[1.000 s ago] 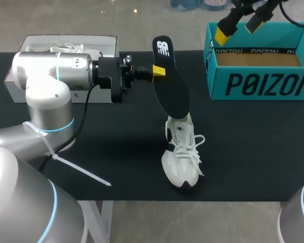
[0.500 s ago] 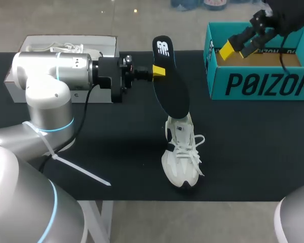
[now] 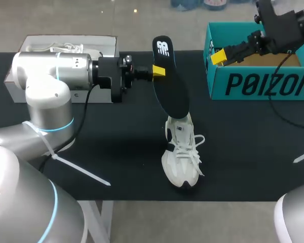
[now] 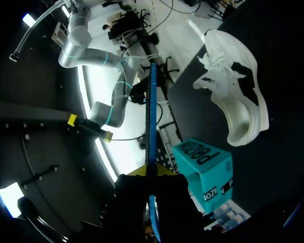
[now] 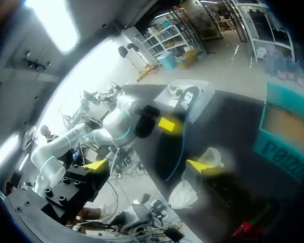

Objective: Take the shoe out of the shoebox, open the shoe tongue, remove and reinsert the insole, then place the shoe into the shoebox

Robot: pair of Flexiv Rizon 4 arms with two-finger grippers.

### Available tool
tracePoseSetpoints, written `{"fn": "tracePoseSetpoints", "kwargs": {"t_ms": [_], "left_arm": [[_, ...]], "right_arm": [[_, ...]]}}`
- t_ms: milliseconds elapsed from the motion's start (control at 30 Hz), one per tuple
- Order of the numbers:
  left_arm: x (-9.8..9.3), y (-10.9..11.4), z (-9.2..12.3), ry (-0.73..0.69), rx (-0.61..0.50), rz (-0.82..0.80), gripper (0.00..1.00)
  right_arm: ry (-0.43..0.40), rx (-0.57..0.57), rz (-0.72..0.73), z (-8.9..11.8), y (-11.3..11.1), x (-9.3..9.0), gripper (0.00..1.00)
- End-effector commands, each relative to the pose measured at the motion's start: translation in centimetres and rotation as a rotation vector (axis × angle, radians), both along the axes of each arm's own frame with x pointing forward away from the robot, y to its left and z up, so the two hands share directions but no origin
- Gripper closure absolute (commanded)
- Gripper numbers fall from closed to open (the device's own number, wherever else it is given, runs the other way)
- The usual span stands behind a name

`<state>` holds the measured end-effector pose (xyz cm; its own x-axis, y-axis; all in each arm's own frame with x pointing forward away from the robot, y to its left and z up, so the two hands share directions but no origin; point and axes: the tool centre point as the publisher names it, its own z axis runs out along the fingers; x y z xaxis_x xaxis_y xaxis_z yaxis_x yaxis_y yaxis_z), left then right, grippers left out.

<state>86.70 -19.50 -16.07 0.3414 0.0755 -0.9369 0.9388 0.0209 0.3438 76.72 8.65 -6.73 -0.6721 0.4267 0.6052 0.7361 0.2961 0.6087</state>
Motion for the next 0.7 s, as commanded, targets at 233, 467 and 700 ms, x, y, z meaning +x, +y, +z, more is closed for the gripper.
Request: {"fn": "tracePoseSetpoints", "kwargs": {"t_ms": [233, 467, 700], "left_arm": [[0.0, -0.2, 0.0, -0.002, 0.0, 0.002, 1.0], [0.0, -0.2, 0.0, -0.002, 0.0, 0.002, 1.0], [0.0, -0.2, 0.0, -0.002, 0.0, 0.002, 1.0]], "right_arm": [[0.064, 0.075, 0.103, -2.9, 1.4, 3.1, 0.0], [0.08, 0.059, 0.103, -4.6, 2.0, 4.2, 0.0], [0.085, 0.047, 0.126, -5.8, 3.4, 5.1, 0.0]]}}
